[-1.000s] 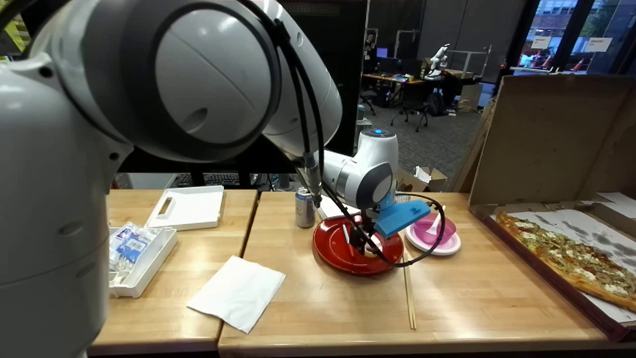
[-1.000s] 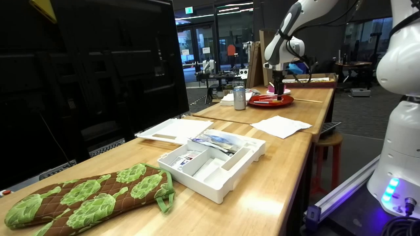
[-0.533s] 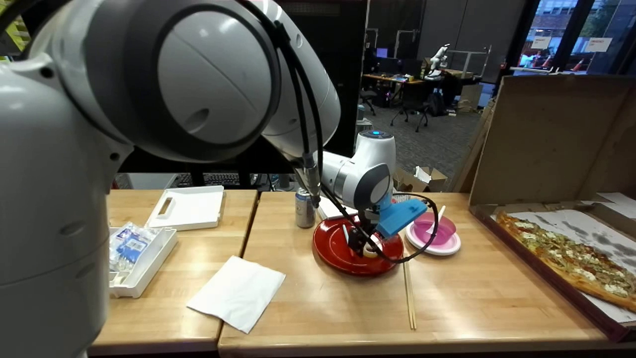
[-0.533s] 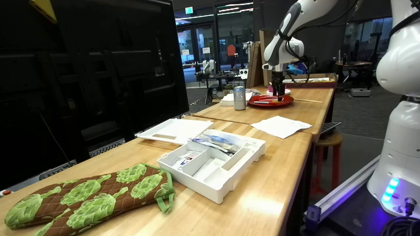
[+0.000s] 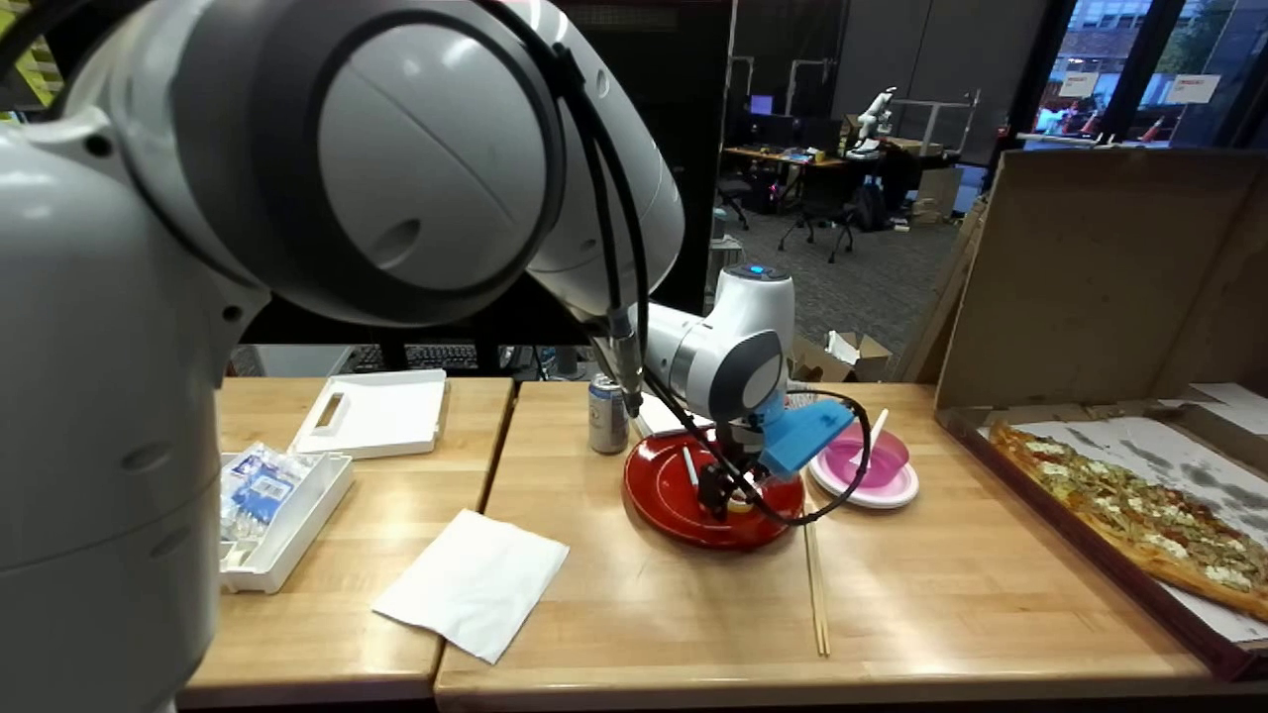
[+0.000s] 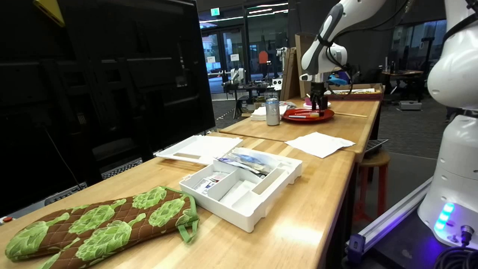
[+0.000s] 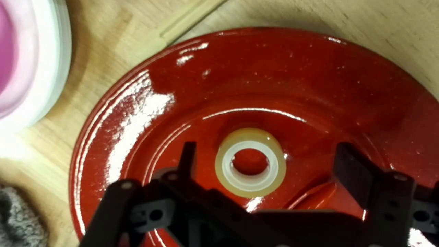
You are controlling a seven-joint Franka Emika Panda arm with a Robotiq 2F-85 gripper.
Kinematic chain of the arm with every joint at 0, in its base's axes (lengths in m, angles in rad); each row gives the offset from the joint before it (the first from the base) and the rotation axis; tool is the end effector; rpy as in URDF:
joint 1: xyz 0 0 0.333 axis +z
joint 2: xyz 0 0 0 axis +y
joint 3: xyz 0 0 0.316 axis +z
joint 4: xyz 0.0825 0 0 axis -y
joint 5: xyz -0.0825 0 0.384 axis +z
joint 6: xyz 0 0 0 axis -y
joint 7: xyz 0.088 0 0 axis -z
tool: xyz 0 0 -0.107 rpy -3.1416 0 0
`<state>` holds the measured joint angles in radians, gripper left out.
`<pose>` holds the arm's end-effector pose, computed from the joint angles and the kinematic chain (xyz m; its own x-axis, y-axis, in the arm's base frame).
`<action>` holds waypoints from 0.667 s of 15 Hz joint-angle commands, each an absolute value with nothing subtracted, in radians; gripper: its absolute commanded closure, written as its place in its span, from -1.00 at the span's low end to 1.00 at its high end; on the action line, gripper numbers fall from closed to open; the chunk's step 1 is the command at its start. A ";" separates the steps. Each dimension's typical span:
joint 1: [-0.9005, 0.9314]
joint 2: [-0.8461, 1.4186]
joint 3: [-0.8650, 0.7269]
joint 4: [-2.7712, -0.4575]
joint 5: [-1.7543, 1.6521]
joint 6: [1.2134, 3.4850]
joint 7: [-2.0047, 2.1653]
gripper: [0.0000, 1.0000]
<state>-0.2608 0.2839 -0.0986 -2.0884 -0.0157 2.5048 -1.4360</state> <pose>0.5580 -0.2080 0.3011 0.4598 0.8878 -0.0203 0.8809 -0.4530 0.1369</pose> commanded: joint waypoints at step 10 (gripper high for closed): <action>-0.269 0.272 -0.080 -2.092 0.000 2.471 -1.511 -0.05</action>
